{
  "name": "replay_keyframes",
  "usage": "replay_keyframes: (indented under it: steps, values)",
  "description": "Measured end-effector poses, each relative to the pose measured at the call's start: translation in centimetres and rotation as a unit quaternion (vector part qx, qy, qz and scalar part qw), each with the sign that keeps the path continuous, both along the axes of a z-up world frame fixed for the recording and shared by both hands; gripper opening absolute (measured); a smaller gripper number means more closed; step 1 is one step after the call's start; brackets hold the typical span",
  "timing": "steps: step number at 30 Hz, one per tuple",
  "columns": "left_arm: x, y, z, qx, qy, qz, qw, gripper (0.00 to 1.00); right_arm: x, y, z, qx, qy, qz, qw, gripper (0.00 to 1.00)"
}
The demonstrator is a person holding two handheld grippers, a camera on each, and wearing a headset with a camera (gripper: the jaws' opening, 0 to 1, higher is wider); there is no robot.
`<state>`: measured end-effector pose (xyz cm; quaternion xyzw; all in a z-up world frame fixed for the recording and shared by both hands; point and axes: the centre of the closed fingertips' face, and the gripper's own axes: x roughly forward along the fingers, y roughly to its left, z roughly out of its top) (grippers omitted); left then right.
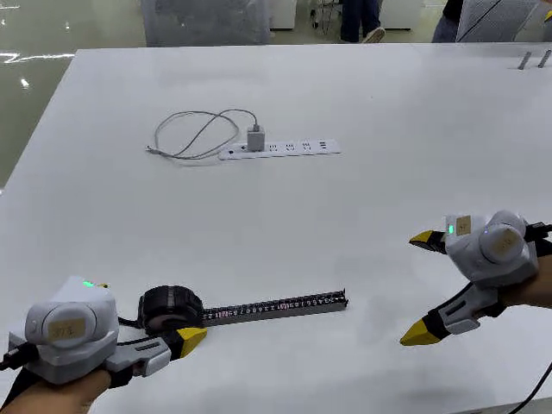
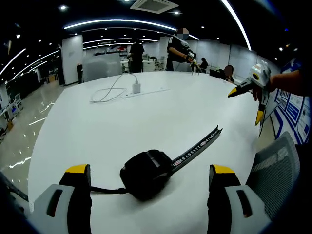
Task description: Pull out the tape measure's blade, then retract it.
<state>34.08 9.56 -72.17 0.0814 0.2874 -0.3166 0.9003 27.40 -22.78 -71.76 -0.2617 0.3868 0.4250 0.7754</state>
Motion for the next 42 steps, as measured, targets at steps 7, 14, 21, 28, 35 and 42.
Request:
replay_keyframes:
  steps: [7,14,21,28,35,42]
  values:
    - [1.1,-0.2,-0.3,-0.026,0.002,0.052,0.9983,0.99,1.5,1.0,0.6,-0.003,-0.008,0.026,0.9996,0.99]
    - [1.3,-0.6,-0.8,-0.008,-0.014,0.060,0.9981,0.99,1.6,1.4,0.3,-0.012,0.019,0.050,0.9985,0.99]
    - [1.2,-0.7,-1.0,-0.010,-0.018,0.073,0.9971,0.99,2.0,2.1,0.1,-0.021,0.025,0.078,0.9964,0.99]
    - [0.9,-1.0,-1.3,-0.024,-0.011,0.084,0.9961,0.99,2.7,2.6,-0.2,-0.025,0.034,0.092,0.9949,0.99]
    - [1.2,-0.9,-1.5,-0.015,-0.029,0.099,0.9946,0.99,3.1,2.8,-0.9,-0.036,0.040,0.105,0.9931,0.99]
    - [1.4,-1.4,-2.5,-0.020,-0.017,0.101,0.9945,0.99,3.5,3.1,-2.3,-0.049,0.051,0.123,0.9899,0.94]
